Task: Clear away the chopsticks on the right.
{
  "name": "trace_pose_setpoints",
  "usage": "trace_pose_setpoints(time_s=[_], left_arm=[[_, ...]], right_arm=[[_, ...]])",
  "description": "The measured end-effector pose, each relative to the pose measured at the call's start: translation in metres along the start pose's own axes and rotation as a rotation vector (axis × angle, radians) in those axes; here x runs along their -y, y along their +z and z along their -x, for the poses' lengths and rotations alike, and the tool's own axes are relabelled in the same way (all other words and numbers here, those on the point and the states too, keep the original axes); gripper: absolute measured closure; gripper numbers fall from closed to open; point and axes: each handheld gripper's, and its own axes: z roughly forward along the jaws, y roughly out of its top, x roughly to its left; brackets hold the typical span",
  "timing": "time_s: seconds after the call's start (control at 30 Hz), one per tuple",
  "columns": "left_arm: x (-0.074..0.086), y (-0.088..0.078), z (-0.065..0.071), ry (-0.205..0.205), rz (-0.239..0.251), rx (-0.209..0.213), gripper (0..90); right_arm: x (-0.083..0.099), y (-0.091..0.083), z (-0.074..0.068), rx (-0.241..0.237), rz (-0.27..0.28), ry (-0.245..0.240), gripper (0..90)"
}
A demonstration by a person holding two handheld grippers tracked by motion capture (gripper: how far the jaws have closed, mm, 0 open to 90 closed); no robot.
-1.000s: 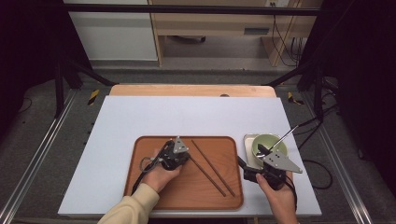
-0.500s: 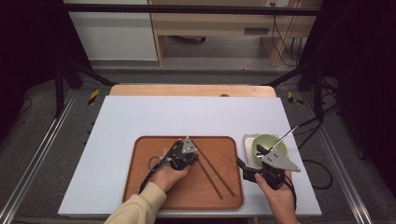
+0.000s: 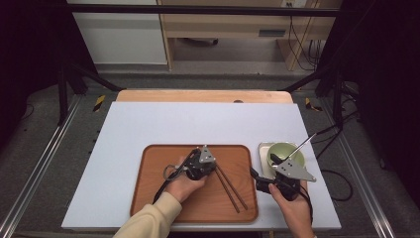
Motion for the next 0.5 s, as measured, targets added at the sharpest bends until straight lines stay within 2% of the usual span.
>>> trace_pose_setpoints(time_s=[0.13, 0.17, 0.23, 0.3, 0.37, 0.43, 0.5], left_arm=[[-0.006, 0.004, 0.002, 0.024, -0.008, 0.012, 89.9], [-0.007, 0.005, 0.003, 0.042, -0.014, 0.008, 89.9], [-0.010, 0.007, 0.002, 0.038, -0.017, 0.017, 89.9], [-0.012, 0.009, 0.001, 0.043, -0.019, 0.024, 89.9], [-0.012, 0.011, 0.004, 0.031, -0.005, 0.031, 89.9], [-0.013, 0.011, 0.006, 0.042, -0.008, 0.032, 89.9], [-0.016, 0.014, 0.006, 0.038, -0.008, 0.040, 89.9]], right_arm=[[0.000, 0.001, 0.002, 0.010, 0.002, 0.015, 16.6], [0.000, 0.001, 0.001, 0.011, 0.005, 0.020, 16.6], [0.000, 0.002, 0.002, 0.013, 0.008, 0.010, 16.8], [0.000, 0.002, 0.003, 0.011, 0.005, 0.024, 16.9], [0.000, 0.001, 0.003, 0.014, 0.006, 0.027, 17.1], [0.000, 0.002, 0.004, 0.016, 0.009, 0.038, 17.2], [-0.001, 0.002, 0.004, 0.021, 0.014, 0.034, 17.3]])
